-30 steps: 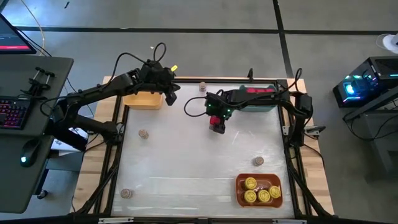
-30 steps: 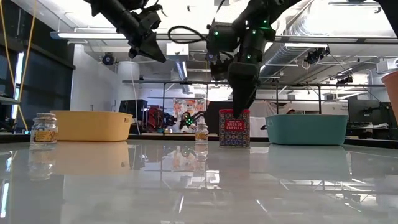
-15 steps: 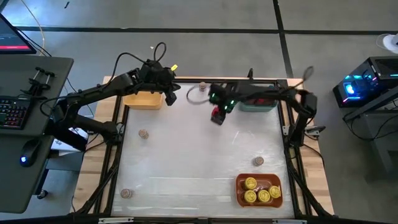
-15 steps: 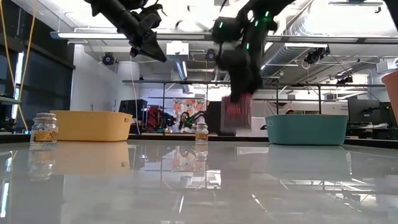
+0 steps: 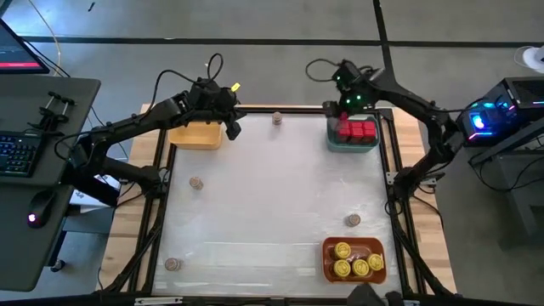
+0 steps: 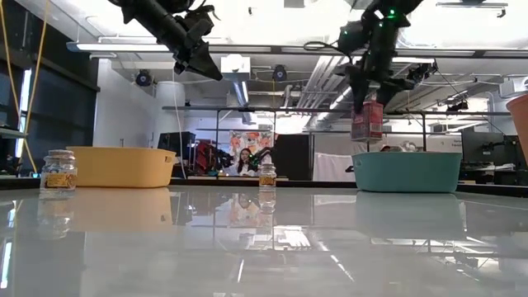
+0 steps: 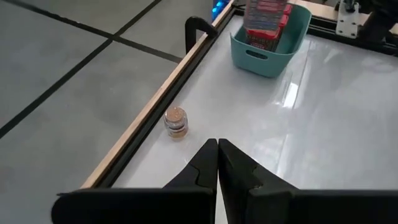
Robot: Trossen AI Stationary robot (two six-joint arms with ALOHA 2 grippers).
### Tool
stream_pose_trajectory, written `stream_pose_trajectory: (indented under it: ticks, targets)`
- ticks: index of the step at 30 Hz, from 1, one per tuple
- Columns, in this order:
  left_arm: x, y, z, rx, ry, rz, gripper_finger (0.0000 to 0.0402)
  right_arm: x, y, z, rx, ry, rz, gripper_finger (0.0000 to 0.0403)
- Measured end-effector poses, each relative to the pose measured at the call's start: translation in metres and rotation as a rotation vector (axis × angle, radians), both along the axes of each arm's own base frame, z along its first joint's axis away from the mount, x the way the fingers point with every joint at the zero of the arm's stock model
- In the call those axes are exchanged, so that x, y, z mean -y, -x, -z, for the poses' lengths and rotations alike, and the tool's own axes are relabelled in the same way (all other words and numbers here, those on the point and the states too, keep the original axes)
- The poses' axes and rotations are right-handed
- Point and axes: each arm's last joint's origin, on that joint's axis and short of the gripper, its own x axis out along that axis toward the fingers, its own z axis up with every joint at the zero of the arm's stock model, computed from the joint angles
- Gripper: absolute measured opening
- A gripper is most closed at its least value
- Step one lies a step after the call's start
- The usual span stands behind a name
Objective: Sort spices by type
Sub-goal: Stack the red seasoning can on top of the other red seasoning can on the green bin
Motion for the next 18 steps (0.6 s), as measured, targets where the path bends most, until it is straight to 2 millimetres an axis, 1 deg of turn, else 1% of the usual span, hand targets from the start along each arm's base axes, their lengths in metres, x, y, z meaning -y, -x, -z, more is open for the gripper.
stream_pose_trajectory:
  ticks: [2, 4, 9, 13, 18]
  targets:
    - [0.000, 0.000, 0.000, 0.003, -0.002, 0.000, 0.0000, 0.008, 0.001, 0.003, 0.020, 0.004, 0.025, 0.0215]
    - [0.000, 0.000, 0.000, 0.004, -0.002, 0.000, 0.0000, 0.012, 0.000, 0.005, 0.034, 0.004, 0.031, 0.0215]
    - [0.000, 0.000, 0.000, 0.003, -0.002, 0.000, 0.0000, 0.013, -0.002, 0.012, 0.028, -0.058, 0.038, 0.0215]
    - [0.000, 0.000, 0.000, 0.001, -0.007, 0.003, 0.0000, 0.011, -0.001, 0.013, 0.029, -0.090, 0.033, 0.0215]
    - [0.000, 0.000, 0.000, -0.008, -0.023, 0.016, 0.0000, 0.011, -0.001, 0.014, 0.031, -0.107, 0.079, 0.0215]
